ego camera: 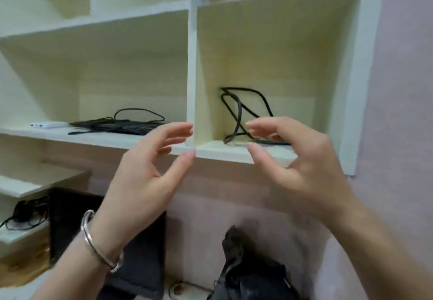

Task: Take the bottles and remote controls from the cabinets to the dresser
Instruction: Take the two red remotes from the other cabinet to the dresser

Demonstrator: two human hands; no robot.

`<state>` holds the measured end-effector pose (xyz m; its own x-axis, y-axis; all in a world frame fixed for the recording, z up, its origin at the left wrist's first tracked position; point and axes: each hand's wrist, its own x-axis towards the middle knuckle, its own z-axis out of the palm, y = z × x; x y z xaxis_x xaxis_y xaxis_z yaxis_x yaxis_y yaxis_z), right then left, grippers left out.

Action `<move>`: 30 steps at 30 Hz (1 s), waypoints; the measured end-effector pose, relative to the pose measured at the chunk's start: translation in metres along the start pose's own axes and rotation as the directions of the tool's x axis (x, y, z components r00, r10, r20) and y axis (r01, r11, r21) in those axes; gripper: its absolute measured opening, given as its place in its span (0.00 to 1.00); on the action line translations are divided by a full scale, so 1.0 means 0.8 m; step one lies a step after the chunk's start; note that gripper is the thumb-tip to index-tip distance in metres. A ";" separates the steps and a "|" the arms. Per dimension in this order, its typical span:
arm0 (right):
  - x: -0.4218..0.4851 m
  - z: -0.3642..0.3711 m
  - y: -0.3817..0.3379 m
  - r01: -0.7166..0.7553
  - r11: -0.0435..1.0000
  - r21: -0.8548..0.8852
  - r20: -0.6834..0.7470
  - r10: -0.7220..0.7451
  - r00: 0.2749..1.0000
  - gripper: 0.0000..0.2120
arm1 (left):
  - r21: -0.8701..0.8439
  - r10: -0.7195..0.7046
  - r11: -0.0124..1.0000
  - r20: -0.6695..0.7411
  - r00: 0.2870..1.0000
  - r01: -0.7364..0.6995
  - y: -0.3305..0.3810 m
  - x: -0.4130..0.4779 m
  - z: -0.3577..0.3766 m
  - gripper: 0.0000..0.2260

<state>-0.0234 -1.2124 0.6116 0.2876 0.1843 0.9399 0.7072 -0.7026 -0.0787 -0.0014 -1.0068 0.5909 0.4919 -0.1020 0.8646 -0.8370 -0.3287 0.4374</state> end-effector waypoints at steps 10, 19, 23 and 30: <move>0.207 -0.073 -0.005 0.178 0.910 -0.375 -0.252 -0.285 0.925 0.23 | 0.019 0.190 0.981 -0.254 0.948 -0.192 0.094 0.215 0.005 0.23; 0.304 -0.045 0.029 0.075 0.789 -0.610 0.049 -0.056 0.997 0.38 | -0.181 -0.111 0.980 -0.148 0.983 0.084 0.079 0.318 0.021 0.16; 0.320 -0.030 0.044 0.102 0.762 -0.640 0.065 -0.079 0.995 0.41 | -0.332 -0.147 0.938 -0.119 0.982 0.100 0.071 0.335 0.026 0.15; 0.316 -0.031 0.051 0.161 0.768 -0.620 0.009 -0.198 0.980 0.38 | -0.456 -0.120 0.889 -0.332 0.936 -0.048 0.074 0.335 0.020 0.12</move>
<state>0.0622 -1.2120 0.8539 0.1476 0.3260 0.9338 0.1884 -0.9361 0.2971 0.0846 -1.0682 0.8447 0.4812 0.2557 0.8385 -0.8766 0.1407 0.4602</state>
